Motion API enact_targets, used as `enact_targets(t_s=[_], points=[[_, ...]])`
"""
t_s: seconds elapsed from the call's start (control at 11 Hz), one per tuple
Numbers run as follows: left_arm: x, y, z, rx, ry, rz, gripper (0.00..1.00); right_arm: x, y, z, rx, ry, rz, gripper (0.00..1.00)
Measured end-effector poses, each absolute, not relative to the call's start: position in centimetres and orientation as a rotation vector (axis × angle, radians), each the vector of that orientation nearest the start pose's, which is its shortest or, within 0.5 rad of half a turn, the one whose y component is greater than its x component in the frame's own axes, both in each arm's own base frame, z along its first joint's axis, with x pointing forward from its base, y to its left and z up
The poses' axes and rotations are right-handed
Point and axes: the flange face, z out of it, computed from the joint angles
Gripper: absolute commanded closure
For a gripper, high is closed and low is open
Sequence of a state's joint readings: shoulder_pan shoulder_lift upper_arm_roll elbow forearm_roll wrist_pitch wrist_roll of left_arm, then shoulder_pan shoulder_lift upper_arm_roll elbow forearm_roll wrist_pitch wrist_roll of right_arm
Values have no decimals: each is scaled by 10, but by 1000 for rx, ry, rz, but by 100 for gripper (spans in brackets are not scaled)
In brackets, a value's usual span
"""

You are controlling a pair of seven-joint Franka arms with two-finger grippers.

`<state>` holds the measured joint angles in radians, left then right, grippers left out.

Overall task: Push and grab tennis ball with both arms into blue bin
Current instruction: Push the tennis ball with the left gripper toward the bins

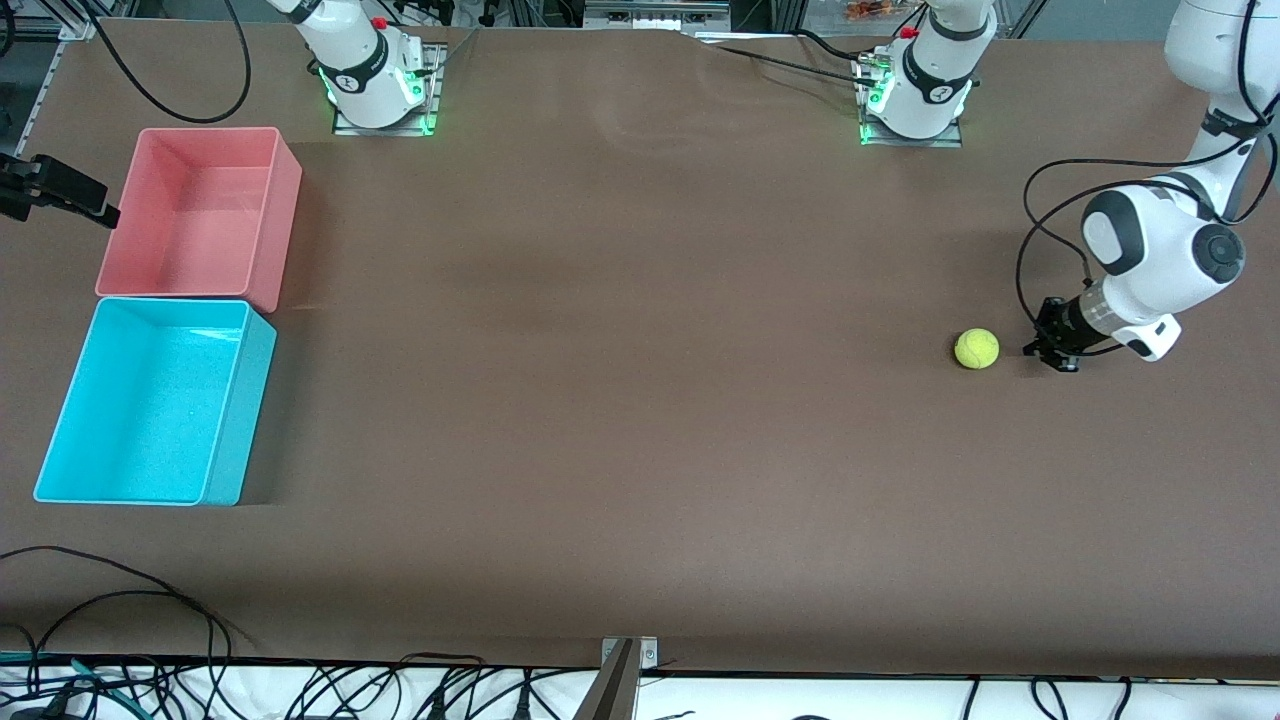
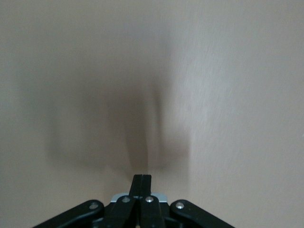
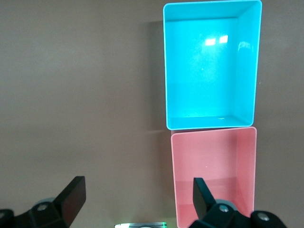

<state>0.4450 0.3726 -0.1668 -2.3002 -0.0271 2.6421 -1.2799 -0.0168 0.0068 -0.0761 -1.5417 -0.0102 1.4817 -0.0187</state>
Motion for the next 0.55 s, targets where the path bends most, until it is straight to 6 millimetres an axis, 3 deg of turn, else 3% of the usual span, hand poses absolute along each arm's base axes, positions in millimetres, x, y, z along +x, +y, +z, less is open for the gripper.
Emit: enact_targets(t_s=[0.18,0.27,0.36,0.55], points=[[505,105,180,2139,2215,-131,100,545,-52,627,-3145,118,106,0],[508,75,181,2108,2227,-152,100,545,-52,627,-3145,118,106,0],[514,27,186,2067,2239,-183,100,545,-52,627,-3145,118,106,0],[511,-93,203,2066,2209,-220,100,545,-52,627,-3144,119,107,0]])
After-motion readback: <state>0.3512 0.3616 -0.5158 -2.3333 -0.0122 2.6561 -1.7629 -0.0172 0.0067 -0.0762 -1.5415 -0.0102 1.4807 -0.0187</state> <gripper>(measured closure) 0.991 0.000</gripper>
